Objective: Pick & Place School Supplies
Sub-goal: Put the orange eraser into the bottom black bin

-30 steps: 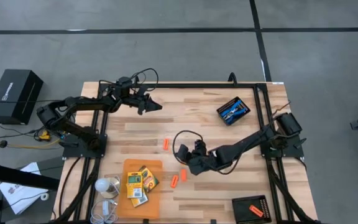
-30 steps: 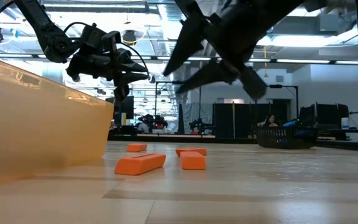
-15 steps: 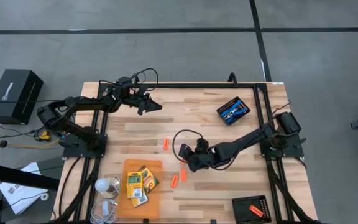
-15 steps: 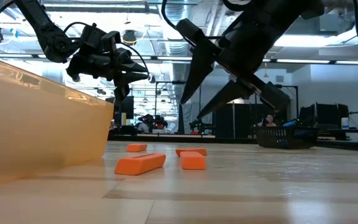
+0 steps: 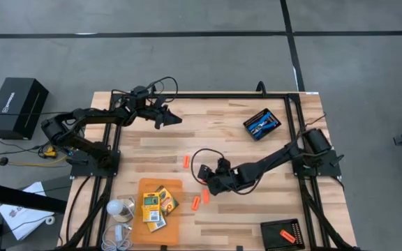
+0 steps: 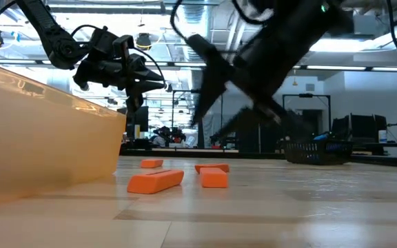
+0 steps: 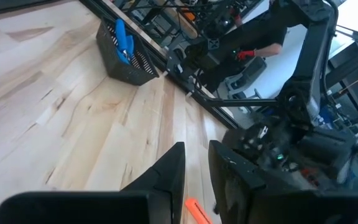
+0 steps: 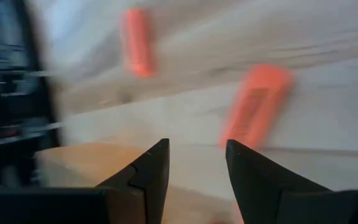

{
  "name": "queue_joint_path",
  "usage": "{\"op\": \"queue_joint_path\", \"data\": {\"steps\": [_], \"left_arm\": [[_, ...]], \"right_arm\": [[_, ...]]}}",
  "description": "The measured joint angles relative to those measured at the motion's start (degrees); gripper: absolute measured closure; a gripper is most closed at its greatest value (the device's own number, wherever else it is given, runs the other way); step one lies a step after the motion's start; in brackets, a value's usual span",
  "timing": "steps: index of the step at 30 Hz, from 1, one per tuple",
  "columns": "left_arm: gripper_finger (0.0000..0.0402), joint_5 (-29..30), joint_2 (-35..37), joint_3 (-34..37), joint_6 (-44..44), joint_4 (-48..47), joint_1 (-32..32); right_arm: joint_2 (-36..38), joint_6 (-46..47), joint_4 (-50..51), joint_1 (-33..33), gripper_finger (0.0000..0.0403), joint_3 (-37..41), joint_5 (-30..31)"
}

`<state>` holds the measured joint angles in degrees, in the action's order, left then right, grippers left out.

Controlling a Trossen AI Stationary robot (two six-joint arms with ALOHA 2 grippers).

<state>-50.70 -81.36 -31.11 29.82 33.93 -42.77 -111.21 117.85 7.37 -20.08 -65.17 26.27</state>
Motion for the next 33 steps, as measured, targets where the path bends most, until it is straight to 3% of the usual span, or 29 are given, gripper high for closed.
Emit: {"op": "queue_joint_path", "data": {"steps": [3,33], "left_arm": [[0.0334,0.1,0.0,0.0,0.0,-0.8,0.0],[0.0334,0.3,0.0,0.0,-1.1,-2.2,-0.1]], "right_arm": [[-2.7,0.2,-4.2,0.0,0.0254,-0.3,-1.0],[-2.1,0.7,0.4,1.1,0.0255,-0.1,-2.3]]}}
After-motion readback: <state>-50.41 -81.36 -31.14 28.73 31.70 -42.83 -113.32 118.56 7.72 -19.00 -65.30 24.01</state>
